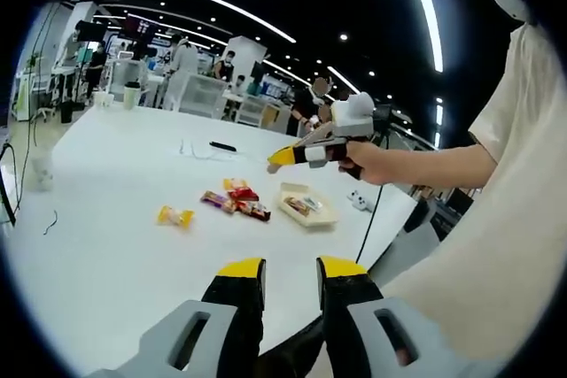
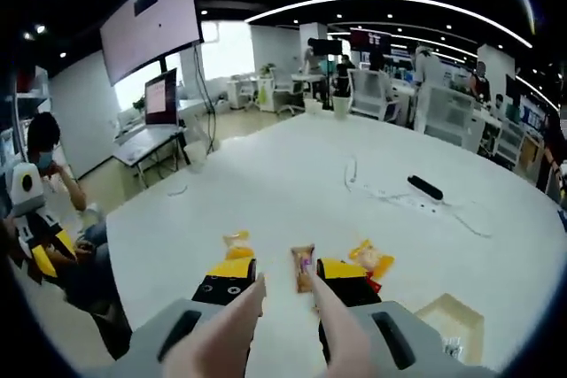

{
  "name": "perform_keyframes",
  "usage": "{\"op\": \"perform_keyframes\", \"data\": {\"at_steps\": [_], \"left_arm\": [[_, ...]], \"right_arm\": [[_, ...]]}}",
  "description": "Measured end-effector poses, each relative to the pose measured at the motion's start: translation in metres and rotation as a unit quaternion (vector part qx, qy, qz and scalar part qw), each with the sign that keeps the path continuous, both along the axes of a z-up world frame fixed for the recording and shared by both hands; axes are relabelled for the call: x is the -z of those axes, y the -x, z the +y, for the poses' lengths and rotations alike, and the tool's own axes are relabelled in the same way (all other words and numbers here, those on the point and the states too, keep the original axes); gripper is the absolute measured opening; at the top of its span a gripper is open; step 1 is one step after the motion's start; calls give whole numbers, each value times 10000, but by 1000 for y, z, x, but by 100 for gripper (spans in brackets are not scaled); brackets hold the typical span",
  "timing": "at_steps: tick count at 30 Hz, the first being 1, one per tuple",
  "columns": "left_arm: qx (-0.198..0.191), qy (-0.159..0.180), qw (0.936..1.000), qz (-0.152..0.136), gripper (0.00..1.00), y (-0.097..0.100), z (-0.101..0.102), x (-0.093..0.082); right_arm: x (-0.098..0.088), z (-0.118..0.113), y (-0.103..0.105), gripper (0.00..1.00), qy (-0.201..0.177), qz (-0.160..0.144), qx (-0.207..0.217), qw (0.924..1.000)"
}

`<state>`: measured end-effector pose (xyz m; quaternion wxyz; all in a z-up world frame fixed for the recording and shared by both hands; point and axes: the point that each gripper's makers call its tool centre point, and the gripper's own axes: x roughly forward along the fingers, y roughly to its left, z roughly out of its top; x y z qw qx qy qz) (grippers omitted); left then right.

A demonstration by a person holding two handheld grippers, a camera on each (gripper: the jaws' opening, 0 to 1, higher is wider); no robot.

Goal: Place the target food into the container with the food tongs after gripping and lifting it, then release it inside without dropping or visibly crushing the food.

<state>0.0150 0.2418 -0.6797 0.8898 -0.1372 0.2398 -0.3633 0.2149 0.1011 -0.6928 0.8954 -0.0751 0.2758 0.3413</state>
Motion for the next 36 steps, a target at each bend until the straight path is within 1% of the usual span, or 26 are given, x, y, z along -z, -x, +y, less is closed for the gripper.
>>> {"op": "perform_keyframes", "data": {"at_steps": [3,7,11,23,29,36], "left_arm": [[-39,-1,10000,16,22,-1,6,1],[-11,-22,10000,23,22,-3,11,1],[28,-37,10000,3,22,-9,17,0],[34,-34,10000,-25,22,-23,47,0],[23,-8,10000,-16,22,-27,58,2],[50,-5,10000,-1,22,-31,69,5]], "right_arm": [[7,6,1,27,29,68,-57,10000],[13,16,1,27,37,121,-126,9998],[19,31,-4,27,62,152,-251,9996],[28,68,-16,27,72,222,-390,9990],[30,78,-20,27,63,250,-328,9991],[37,85,-24,27,132,293,-313,9990]]}}
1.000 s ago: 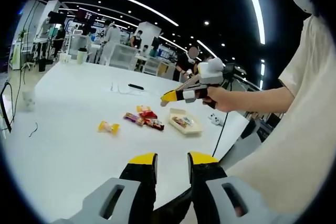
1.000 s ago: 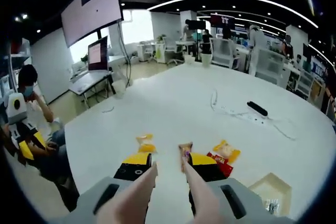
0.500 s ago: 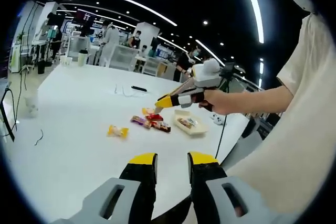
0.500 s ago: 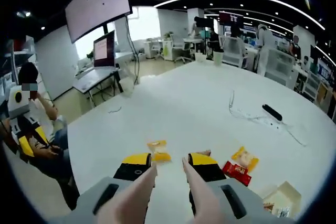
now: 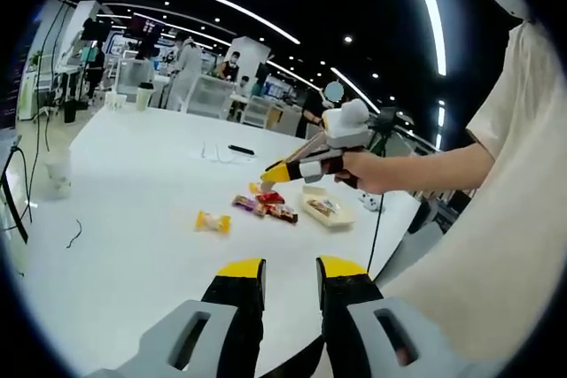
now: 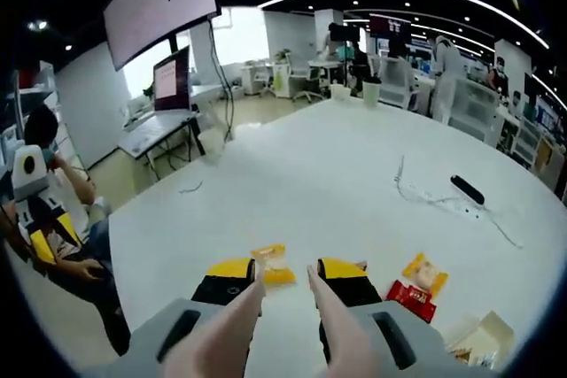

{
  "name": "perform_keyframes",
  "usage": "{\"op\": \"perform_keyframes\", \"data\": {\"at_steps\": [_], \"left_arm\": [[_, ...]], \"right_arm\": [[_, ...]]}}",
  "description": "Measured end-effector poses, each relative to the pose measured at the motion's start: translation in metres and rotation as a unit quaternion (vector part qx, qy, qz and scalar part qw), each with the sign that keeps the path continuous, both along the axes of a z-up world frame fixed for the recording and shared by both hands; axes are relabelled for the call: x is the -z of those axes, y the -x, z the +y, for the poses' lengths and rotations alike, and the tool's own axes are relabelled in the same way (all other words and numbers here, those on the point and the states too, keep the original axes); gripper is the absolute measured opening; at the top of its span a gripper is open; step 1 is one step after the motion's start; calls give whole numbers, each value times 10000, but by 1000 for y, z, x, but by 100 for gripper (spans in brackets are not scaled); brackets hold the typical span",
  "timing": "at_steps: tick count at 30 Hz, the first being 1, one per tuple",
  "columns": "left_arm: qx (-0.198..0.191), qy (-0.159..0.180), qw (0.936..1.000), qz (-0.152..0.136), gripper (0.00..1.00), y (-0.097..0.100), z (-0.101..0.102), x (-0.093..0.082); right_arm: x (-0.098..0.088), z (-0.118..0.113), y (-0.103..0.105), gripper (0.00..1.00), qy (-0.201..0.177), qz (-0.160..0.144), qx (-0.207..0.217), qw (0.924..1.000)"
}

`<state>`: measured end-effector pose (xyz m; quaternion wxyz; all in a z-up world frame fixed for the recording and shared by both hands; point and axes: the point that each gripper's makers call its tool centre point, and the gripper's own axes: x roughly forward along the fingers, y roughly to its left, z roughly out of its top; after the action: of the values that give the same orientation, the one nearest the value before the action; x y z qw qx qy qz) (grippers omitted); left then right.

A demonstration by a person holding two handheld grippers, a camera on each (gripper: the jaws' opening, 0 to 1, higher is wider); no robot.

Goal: Place the target food into the container with the food tongs after gripping and lifting it, then release it inside without dropping or visibly crushing the food.

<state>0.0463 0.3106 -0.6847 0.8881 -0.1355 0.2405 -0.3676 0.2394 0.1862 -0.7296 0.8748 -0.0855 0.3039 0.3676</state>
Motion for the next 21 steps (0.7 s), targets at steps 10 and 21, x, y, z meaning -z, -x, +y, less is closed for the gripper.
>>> {"op": "perform_keyframes", "data": {"at_steps": [10,21], "left_arm": [[-133,23,9999,28,22,-3,14,4],[-247,-68,9996,97,22,-16,25,4]], "right_arm": [[10,20,-2,27,91,70,-180,9998],[35,42,-8,27,271,200,-505,9982]]}}
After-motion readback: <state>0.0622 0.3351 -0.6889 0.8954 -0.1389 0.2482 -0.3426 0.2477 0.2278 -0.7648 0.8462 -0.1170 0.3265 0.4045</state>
